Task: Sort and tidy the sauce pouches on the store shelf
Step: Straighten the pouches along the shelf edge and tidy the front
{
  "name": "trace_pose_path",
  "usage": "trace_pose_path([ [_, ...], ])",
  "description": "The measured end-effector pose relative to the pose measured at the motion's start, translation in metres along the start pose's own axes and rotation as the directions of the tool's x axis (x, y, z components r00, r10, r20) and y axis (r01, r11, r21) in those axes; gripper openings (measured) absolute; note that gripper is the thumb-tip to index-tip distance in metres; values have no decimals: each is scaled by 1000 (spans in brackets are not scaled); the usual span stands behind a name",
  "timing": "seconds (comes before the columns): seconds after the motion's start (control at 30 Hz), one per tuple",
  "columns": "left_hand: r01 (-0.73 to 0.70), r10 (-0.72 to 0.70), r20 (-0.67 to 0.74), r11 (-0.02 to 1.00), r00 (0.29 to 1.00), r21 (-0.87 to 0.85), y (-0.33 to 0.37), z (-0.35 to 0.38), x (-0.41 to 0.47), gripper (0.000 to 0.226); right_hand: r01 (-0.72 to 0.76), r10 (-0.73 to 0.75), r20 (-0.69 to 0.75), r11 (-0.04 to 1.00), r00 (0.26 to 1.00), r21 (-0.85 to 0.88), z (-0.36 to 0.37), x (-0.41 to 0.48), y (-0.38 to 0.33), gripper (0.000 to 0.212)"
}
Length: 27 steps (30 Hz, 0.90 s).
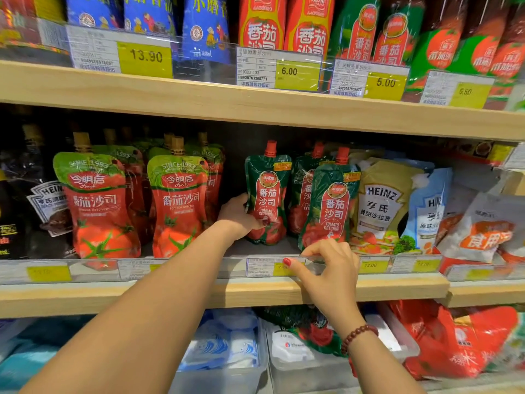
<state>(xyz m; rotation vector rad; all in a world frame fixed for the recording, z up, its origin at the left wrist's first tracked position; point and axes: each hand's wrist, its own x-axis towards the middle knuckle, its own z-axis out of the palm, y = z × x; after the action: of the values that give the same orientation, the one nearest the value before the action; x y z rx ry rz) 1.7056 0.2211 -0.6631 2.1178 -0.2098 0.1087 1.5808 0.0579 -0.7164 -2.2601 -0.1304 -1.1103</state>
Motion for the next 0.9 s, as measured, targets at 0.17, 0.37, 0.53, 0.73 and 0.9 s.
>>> trace_pose_path([
  [0.17,-7,8,-10,999,1000,32,1,-1,-1,73,-2,2,11,1000,1000,8,1,0,0,30],
  [0.37,62,-44,-73,963,996,264,8,-16,-11,83,-26,25,41,999,999,22,-3,-1,-2,27],
  [0.53,-28,60,-149,977,987,211,16,-28,-43,52,-81,62,126,984,990,156,-18,-1,-5,17],
  [0.73,-271,271,-120,962,955,15,18,-10,-100,11,-10,-3,67,981,998,191,-40,-27,-5,23],
  [0.9,-415,439,-122,892,890,181,-2,5,-123,24,-24,21,18,986,1000,165,-40,-72,17,25],
])
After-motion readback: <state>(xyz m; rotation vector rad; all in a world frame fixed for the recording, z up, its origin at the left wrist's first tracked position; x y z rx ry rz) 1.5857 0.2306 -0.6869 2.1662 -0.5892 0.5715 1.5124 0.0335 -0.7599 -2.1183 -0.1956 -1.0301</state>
